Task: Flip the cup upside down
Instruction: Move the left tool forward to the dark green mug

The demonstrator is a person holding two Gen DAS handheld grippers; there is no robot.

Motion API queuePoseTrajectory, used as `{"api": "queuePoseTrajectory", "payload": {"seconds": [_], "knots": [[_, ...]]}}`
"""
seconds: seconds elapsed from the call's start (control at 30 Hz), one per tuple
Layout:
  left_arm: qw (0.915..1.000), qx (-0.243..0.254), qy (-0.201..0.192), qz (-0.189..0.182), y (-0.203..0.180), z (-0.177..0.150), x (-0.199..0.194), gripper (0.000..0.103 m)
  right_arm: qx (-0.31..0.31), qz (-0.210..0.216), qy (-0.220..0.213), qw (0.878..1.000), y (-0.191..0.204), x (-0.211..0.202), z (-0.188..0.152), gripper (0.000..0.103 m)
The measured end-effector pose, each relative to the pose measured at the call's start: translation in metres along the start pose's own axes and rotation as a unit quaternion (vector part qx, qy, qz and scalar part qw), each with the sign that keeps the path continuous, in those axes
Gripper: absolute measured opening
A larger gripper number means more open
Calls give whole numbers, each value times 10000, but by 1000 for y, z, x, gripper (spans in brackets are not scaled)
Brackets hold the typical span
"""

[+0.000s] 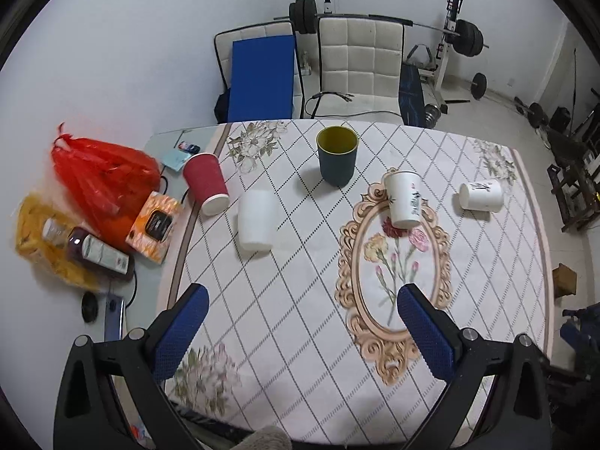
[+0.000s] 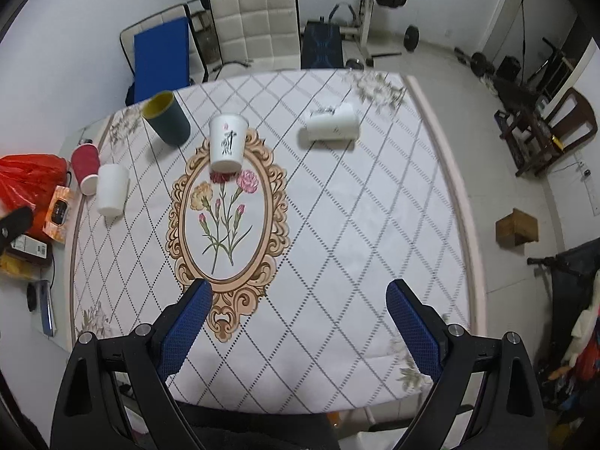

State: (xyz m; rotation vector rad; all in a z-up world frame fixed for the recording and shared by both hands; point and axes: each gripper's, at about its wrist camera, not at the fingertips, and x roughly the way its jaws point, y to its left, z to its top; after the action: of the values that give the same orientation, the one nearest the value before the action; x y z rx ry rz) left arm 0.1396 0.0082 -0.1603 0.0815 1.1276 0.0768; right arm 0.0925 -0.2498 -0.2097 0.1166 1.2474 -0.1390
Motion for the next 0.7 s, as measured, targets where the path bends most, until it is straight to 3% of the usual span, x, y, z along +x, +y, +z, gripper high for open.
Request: {"api": "queuePoseTrajectory", "payload": {"seconds": [0.17,0.43,0.7], "knots": [[9998,139,103,-53,5,28,44,103,80,-128,306,9994,17,46,11,96],[9985,513,-160,68,4,66,120,103,155,-309,638,9974,39,110,38,96],[9980,567,-294,30,-12,93,178,103,162,-482,891,9947,50,168,74,96]]}}
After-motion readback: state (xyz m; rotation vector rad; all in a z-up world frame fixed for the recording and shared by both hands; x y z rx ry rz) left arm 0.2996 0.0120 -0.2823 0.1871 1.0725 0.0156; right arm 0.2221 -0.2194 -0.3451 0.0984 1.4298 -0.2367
